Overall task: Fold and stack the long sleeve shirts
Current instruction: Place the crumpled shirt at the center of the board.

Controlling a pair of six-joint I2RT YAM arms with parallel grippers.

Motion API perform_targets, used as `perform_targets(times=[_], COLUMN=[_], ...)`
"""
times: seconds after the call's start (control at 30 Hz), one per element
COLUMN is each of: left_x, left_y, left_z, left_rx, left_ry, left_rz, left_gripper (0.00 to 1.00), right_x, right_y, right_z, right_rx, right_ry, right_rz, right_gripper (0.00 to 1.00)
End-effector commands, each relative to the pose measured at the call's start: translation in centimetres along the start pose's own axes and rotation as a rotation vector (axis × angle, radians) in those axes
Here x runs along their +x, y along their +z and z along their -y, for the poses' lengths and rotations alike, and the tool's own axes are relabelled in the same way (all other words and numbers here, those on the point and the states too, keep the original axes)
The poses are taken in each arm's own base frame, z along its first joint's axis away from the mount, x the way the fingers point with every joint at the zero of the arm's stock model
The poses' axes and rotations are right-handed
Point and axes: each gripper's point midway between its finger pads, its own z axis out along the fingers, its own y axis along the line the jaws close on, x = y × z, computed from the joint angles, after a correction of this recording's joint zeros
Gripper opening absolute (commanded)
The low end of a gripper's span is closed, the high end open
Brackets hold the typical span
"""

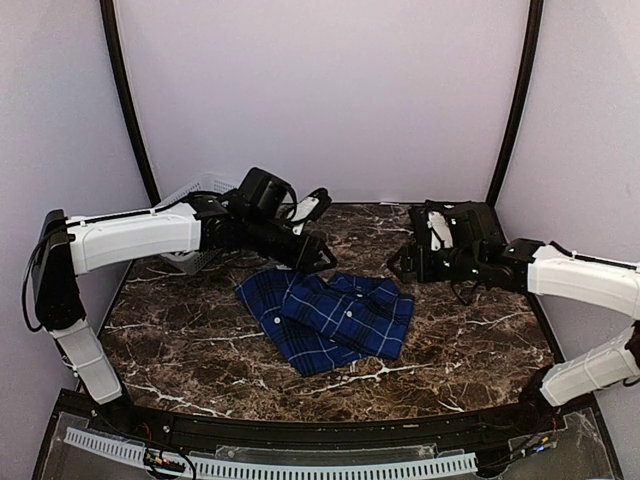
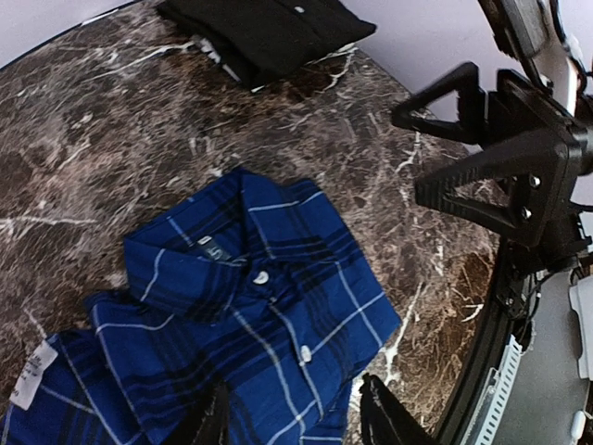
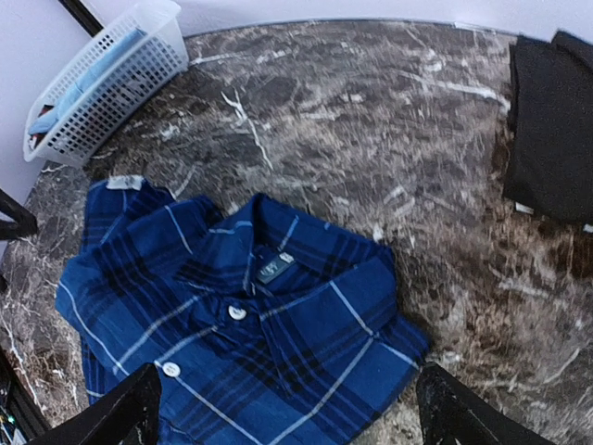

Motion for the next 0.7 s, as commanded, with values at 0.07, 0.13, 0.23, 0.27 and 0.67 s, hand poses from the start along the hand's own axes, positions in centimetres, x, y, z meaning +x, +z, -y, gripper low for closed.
perform_targets(times=[0.07,0.13,0.23,0.27,0.67], left_x=[2.5,2.3,2.0,2.1,2.1], left_y=[0.6,1.0,1.7,1.9,2.2], left_z=[-1.0,-0.7,-0.3,-0.2,-0.1], left_rx=[-0.023,-0.006,0.009,0.012,0.013], left_ry=[-0.081,-0.09,-0.097,-0.102,-0.13], left_rz=[-0.082,-0.08,-0.077,-0.08,-0.082], left_gripper=[0.47,0.48,0.48,0.48,0.47], right_x=[5.8,7.1,8.5,8.8,11.1], right_y=[1.6,2.1,2.9,3.2,7.2], right_z=[2.9,3.6,4.3,4.3,6.1], right_rx=[0.094,0.1,0.09,0.076,0.028], right_ry=[0.129,0.166,0.219,0.235,0.367], right_rz=[-0.127,-0.152,-0.18,-0.192,-0.239], right_gripper=[0.87,0.84,0.79,0.77,0.46])
